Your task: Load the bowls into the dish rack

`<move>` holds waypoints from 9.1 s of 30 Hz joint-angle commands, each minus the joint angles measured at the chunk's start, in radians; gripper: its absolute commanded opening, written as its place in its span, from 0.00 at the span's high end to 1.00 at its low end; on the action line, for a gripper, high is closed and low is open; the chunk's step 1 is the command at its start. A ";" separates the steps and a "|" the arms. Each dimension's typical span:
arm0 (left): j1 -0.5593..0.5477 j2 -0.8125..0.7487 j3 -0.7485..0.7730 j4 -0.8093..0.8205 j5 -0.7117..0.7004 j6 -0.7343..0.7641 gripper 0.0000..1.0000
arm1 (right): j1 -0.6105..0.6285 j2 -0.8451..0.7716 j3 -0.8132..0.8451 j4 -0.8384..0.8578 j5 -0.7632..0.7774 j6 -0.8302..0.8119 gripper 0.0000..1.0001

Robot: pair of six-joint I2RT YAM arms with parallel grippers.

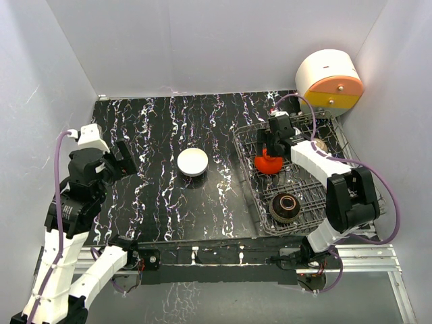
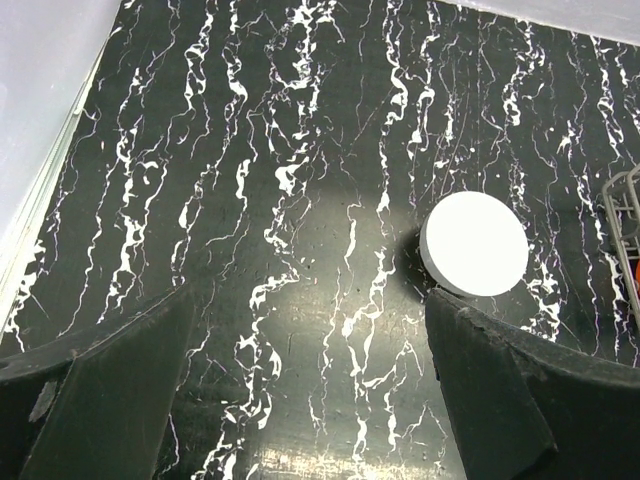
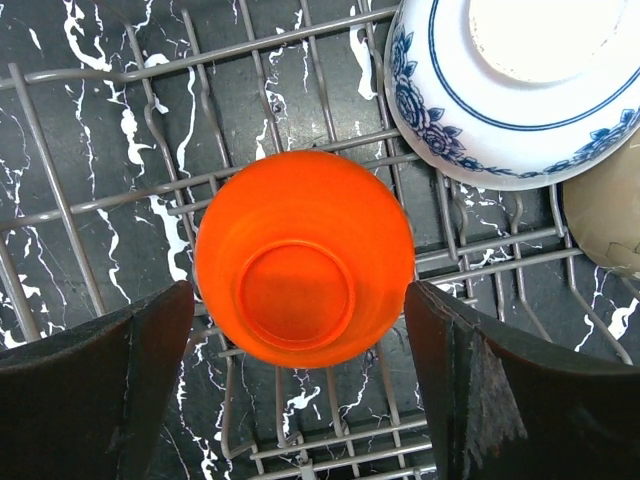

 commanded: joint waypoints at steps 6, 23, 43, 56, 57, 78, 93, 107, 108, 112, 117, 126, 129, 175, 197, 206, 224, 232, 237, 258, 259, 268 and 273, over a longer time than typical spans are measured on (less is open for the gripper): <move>-0.005 0.022 0.032 -0.040 -0.032 -0.014 0.03 | 0.007 0.006 -0.014 0.069 0.004 -0.024 0.27; -0.004 0.068 0.044 -0.038 -0.018 -0.027 0.03 | 0.012 0.049 -0.018 0.102 -0.015 -0.022 0.40; -0.004 0.074 0.043 -0.034 -0.016 -0.030 0.03 | 0.014 -0.040 -0.084 0.256 -0.095 0.048 0.56; -0.004 0.068 0.024 -0.028 -0.015 -0.032 0.03 | 0.016 -0.089 -0.100 0.337 -0.096 0.073 0.61; -0.005 0.068 0.024 -0.030 -0.016 -0.032 0.03 | 0.016 -0.090 -0.099 0.349 -0.097 0.076 0.61; -0.004 0.056 0.024 -0.049 -0.034 -0.027 0.03 | 0.024 0.107 0.004 0.412 -0.093 0.079 0.59; -0.004 0.053 0.023 -0.051 -0.044 -0.018 0.03 | 0.040 -0.011 -0.052 0.423 -0.004 0.065 0.63; -0.005 0.125 0.045 -0.004 -0.021 -0.035 0.03 | 0.049 -0.127 -0.196 0.428 -0.003 0.062 0.63; -0.004 0.127 0.044 -0.002 -0.020 -0.036 0.03 | 0.049 -0.134 -0.205 0.430 -0.002 0.061 0.63; -0.004 0.130 0.035 0.002 -0.018 -0.039 0.03 | 0.049 -0.118 -0.222 0.448 -0.019 0.050 0.63; -0.004 0.119 0.027 -0.008 -0.020 -0.043 0.03 | 0.051 -0.089 -0.221 0.434 -0.042 0.064 0.63; -0.004 0.091 0.001 -0.017 -0.035 -0.043 0.03 | 0.067 -0.107 -0.248 0.417 -0.092 0.027 0.59; -0.004 0.085 -0.006 -0.013 -0.030 -0.046 0.03 | 0.072 -0.090 -0.257 0.418 -0.089 0.034 0.54; -0.004 0.024 -0.055 0.076 0.017 0.074 0.03 | -0.347 -0.054 0.024 0.112 -0.002 0.087 0.01; -0.004 -0.014 -0.133 0.139 0.034 0.139 0.03 | -0.478 0.046 -0.012 0.206 0.008 0.128 0.04; -0.004 -0.022 -0.154 0.154 0.038 0.149 0.03 | -0.478 0.051 -0.020 0.243 0.069 0.131 0.17; -0.004 -0.031 -0.158 0.159 0.033 0.155 0.03 | -0.478 0.088 0.012 0.274 0.082 0.151 0.54; -0.004 -0.034 -0.164 0.160 0.033 0.155 0.03 | -0.478 0.002 -0.014 0.341 0.179 0.158 0.59; -0.004 -0.037 -0.166 0.159 0.033 0.155 0.03 | -0.478 -0.005 0.001 0.331 0.144 0.152 0.58; -0.004 -0.039 -0.170 0.154 0.034 0.154 0.03 | -0.369 -0.030 -0.109 0.352 -0.234 0.192 0.45; -0.004 -0.038 -0.170 0.155 0.034 0.153 0.03 | -0.368 -0.030 -0.111 0.346 -0.213 0.196 0.45; -0.004 -0.042 -0.172 0.152 0.031 0.154 0.03 | -0.369 -0.020 -0.132 0.370 0.004 0.155 0.44; -0.004 -0.045 -0.170 0.149 0.026 0.154 0.03 | -0.368 0.000 -0.134 0.407 0.122 0.129 0.44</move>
